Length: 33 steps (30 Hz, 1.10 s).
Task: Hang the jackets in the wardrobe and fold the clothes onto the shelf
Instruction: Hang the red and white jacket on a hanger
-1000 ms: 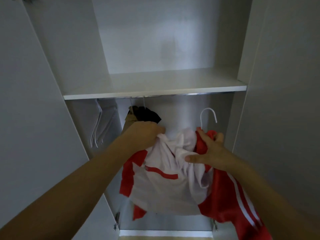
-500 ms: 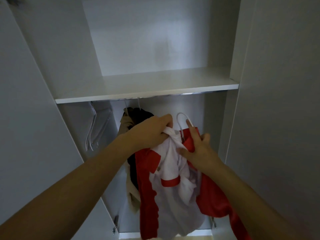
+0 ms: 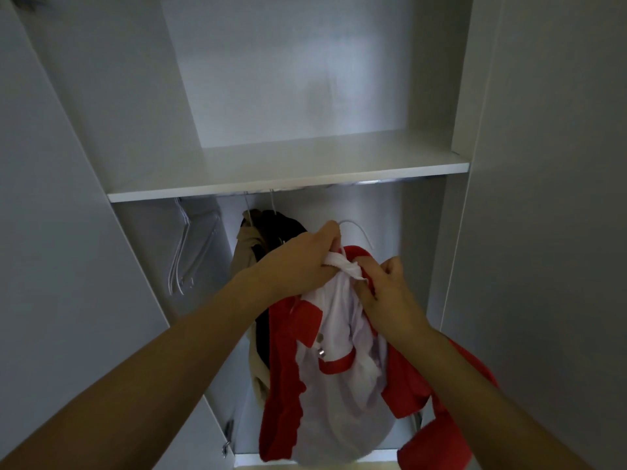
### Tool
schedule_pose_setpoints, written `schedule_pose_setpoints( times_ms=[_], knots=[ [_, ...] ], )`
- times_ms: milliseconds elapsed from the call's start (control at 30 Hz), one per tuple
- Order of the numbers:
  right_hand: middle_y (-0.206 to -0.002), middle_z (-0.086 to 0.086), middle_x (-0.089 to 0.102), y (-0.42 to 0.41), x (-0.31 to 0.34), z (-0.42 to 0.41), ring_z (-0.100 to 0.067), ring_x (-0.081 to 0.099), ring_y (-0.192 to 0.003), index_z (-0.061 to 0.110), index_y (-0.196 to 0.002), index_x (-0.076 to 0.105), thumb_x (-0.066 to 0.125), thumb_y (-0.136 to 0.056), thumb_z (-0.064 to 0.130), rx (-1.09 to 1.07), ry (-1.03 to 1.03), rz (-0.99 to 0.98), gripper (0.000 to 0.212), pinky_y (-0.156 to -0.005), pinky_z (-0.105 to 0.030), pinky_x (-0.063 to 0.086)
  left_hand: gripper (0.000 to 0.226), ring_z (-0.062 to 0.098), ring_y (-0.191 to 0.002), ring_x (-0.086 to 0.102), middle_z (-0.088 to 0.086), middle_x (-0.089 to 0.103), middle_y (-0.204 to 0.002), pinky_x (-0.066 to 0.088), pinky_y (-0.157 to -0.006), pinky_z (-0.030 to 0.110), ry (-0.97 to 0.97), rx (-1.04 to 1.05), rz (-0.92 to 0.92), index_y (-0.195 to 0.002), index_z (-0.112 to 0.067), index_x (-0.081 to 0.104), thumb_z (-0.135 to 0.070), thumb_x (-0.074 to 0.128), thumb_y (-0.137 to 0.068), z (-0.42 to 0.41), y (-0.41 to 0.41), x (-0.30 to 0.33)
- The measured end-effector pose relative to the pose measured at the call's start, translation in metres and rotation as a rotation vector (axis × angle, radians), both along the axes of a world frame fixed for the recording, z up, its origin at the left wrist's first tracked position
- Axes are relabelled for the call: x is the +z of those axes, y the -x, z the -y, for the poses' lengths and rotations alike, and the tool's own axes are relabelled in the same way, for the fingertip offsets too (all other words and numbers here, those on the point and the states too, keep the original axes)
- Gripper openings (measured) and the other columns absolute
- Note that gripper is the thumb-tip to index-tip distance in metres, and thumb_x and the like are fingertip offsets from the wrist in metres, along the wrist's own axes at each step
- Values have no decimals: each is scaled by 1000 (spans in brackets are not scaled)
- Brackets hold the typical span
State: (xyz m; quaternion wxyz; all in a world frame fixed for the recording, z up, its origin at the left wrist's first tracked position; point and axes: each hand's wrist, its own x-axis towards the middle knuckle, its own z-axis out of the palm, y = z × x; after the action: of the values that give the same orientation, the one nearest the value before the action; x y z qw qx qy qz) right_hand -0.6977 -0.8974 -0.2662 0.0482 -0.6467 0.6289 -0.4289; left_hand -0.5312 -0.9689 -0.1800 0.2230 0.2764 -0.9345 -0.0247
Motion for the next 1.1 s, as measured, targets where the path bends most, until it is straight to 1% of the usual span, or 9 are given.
schedule_pose_setpoints(
  times_ms=[133,233,433,533,600,700,833,1000,1100],
  knots=[
    [-105,0,36,10,0,1,-13,52,-77,26,-127,50,45,-99,25,-61,-34,60,28,-77,-34,51,16,3,-57,44,-9,50,-70,44,-59,18,-44,127,161,-91,-22,45,-25,60,-87,5,-19,-16],
    [-105,1,36,17,-4,-1,-15,54,-77,29,-123,49,44,-97,26,-96,-96,65,27,-77,-34,50,14,10,-63,47,-10,48,-71,50,-67,38,-78,217,10,-80,-25,49,-18,58,-88,2,-35,-33],
    [-97,5,31,26,-15,-8,-23,53,-86,38,-122,50,53,-90,14,-69,-184,147,41,-80,-28,43,19,13,-81,55,0,63,-89,34,-75,7,9,233,-105,-100,-6,71,-3,52,-95,-7,-37,-50],
    [-100,8,24,27,-20,-15,-13,53,-78,54,-130,37,63,-85,24,91,-297,28,60,-81,-27,50,23,19,-95,60,8,68,-104,33,-82,11,-63,68,105,-110,-6,69,-4,49,-97,-7,-26,-37],
    [-102,8,24,21,-23,-12,-9,51,-81,45,-111,54,69,-83,42,139,-346,-29,32,-80,-25,49,21,19,-93,62,7,68,-101,41,-81,18,-79,37,159,-108,-8,68,-9,49,-98,-6,-16,-31],
    [-101,6,35,17,-27,-5,-7,52,-81,40,-75,55,58,-89,52,83,-371,73,19,-73,-21,45,12,0,-81,59,-7,65,-87,45,-75,10,-26,119,-99,-103,-13,66,-18,58,-95,-6,-12,-38],
    [-101,-1,44,20,-34,-7,-4,54,-78,33,-75,60,52,-95,47,25,-366,322,25,-60,-8,35,12,-31,-88,46,-21,57,-87,32,-78,-8,-114,290,-618,-98,-11,72,-8,62,-93,-19,-9,-68],
    [-114,-15,54,21,-39,-11,-23,61,-91,25,-101,68,55,-92,50,63,-387,537,30,-88,-32,48,26,-12,-83,61,-25,67,-80,44,-73,3,-427,274,-874,-94,-19,69,-4,48,-99,-37,-2,-78],
    [-118,-12,52,18,-38,-14,-17,61,-93,25,-109,67,55,-91,52,24,-390,520,35,-90,-34,49,29,-12,-70,59,-27,64,-72,44,-62,2,-571,379,-989,-87,-17,65,-5,42,-101,-43,7,-74]
  ],
)
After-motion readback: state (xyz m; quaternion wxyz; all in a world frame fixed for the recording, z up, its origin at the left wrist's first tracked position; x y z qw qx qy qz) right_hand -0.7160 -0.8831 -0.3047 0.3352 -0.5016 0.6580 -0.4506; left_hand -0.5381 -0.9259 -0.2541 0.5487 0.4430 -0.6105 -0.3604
